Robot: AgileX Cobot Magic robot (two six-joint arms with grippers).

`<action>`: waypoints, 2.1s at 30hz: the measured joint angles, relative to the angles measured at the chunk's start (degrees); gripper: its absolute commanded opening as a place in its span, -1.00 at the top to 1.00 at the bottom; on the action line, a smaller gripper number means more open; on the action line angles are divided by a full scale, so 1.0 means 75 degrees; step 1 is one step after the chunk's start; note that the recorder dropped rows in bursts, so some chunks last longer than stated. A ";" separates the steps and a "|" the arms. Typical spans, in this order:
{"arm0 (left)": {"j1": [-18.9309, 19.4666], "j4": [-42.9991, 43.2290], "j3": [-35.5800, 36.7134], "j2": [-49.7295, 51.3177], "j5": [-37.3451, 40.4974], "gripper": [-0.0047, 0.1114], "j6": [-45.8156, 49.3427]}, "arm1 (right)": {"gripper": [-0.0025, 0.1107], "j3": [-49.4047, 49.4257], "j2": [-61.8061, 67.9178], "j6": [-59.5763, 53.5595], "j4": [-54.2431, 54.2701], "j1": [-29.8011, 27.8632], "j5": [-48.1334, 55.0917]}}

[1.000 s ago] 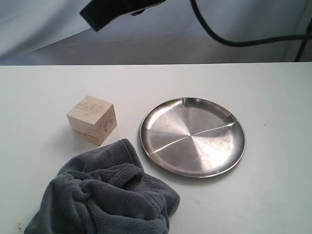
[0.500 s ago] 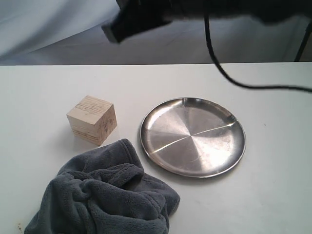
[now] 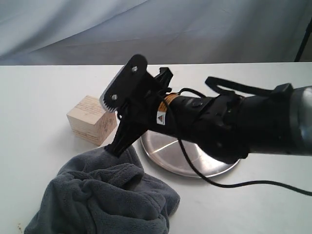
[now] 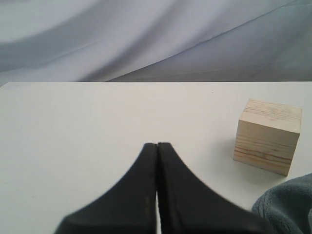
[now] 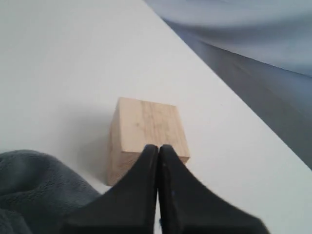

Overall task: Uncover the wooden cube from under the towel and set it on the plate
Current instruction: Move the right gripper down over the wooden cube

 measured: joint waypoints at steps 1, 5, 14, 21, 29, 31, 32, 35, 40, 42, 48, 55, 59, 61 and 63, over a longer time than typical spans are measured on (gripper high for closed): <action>0.0000 0.0000 0.0000 0.0000 0.0000 0.92 0.0000 | 0.96 0.0000 0.0072 0.0000 -0.0064 0.0087 0.0000; 0.0000 0.0000 0.0000 0.0000 0.0000 0.92 0.0000 | 0.96 -0.0069 0.0218 0.0292 -0.0138 0.0153 0.0108; 0.0000 0.0000 0.0000 0.0000 0.0000 0.92 0.0000 | 0.96 -0.3865 0.1539 0.0774 -0.0124 0.0153 0.4324; 0.0000 0.0000 0.0000 0.0000 0.0000 0.92 0.0000 | -0.89 -0.5296 0.2217 0.0573 0.0529 0.0153 0.5722; 0.0000 0.0000 0.0000 0.0000 0.0000 0.92 0.0000 | -0.89 -0.5296 0.2217 0.0361 0.0100 0.0153 0.5725; 0.0000 0.0000 0.0000 0.0000 0.0000 0.92 0.0000 | -0.89 -0.5296 0.2217 0.0361 0.0100 0.0153 0.5668; 0.0000 0.0000 0.0000 0.0000 0.0000 0.92 0.0000 | -0.89 -0.5296 0.2233 0.0361 0.0100 0.0153 0.5625; 0.0000 0.0000 0.0000 0.0000 0.0000 0.92 0.0000 | -0.88 -0.5315 0.2302 0.0361 0.0100 0.0153 0.5498; 0.0000 0.0000 0.0000 0.0000 0.0000 0.92 0.0000 | -0.87 -0.5560 0.2868 0.0377 0.0100 0.0153 0.5424; 0.0000 0.0000 0.0000 0.0000 0.0000 0.92 0.0000 | -0.87 -0.5885 0.3225 0.0486 0.0100 0.0153 0.5496; 0.0000 0.0000 0.0000 0.0000 0.0000 0.92 0.0000 | -0.87 -0.7269 0.4200 0.0638 0.0100 0.0122 0.6124; 0.0000 0.0000 0.0000 0.0000 0.0000 0.92 0.0000 | -0.87 -0.8112 0.4986 0.0380 0.0316 -0.0086 0.7252; 0.0000 0.0000 0.0000 0.0000 0.0000 0.92 0.0000 | -0.87 -0.8159 0.5158 -0.0507 0.1130 -0.0106 0.7363; 0.0000 0.0000 0.0000 0.0000 0.0000 0.92 0.0000 | -0.87 -0.8158 0.5171 -0.0665 0.1273 -0.0106 0.7363; 0.0000 0.0000 0.0000 0.0000 0.0000 0.92 0.0000 | -0.87 -0.8174 0.5171 -0.0751 0.1324 -0.0106 0.7363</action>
